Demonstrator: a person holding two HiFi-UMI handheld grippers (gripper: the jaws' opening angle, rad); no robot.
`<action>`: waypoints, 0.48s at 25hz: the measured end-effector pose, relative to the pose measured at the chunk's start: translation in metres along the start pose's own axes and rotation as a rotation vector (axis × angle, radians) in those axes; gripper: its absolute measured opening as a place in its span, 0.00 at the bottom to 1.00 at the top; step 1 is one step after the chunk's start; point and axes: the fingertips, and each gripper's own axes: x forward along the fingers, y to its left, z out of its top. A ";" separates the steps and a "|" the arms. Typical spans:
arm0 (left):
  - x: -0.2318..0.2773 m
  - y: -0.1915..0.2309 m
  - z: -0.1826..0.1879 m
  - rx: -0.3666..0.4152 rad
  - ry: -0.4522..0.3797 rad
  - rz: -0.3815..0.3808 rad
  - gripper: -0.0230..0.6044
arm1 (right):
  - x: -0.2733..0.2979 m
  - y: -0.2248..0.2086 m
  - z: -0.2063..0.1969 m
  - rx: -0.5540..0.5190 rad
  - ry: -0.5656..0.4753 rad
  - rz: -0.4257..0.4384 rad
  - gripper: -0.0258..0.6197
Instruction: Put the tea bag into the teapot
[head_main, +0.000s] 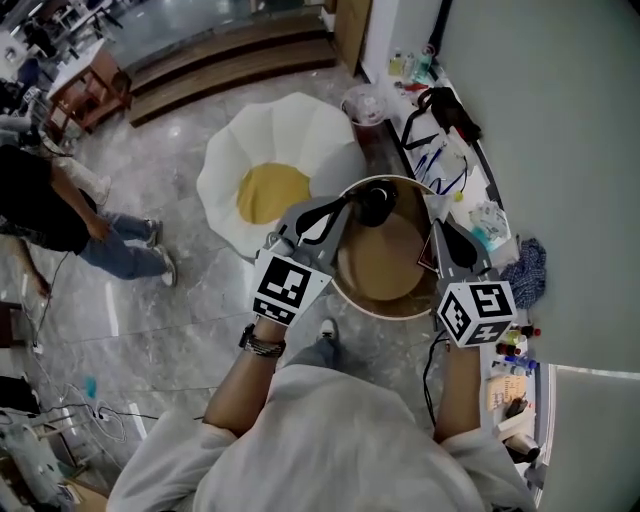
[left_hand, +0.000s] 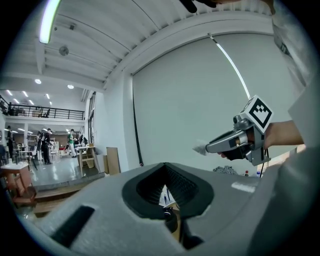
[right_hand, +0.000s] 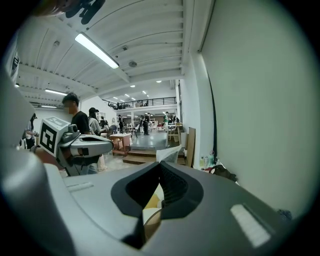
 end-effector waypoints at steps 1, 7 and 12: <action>0.003 0.006 -0.003 -0.004 0.003 -0.003 0.04 | 0.006 -0.001 -0.001 0.003 0.006 -0.004 0.04; 0.022 0.035 -0.020 -0.023 0.028 -0.030 0.04 | 0.043 -0.006 -0.011 0.020 0.048 -0.025 0.04; 0.038 0.047 -0.040 -0.048 0.059 -0.056 0.04 | 0.066 -0.014 -0.028 0.049 0.089 -0.046 0.04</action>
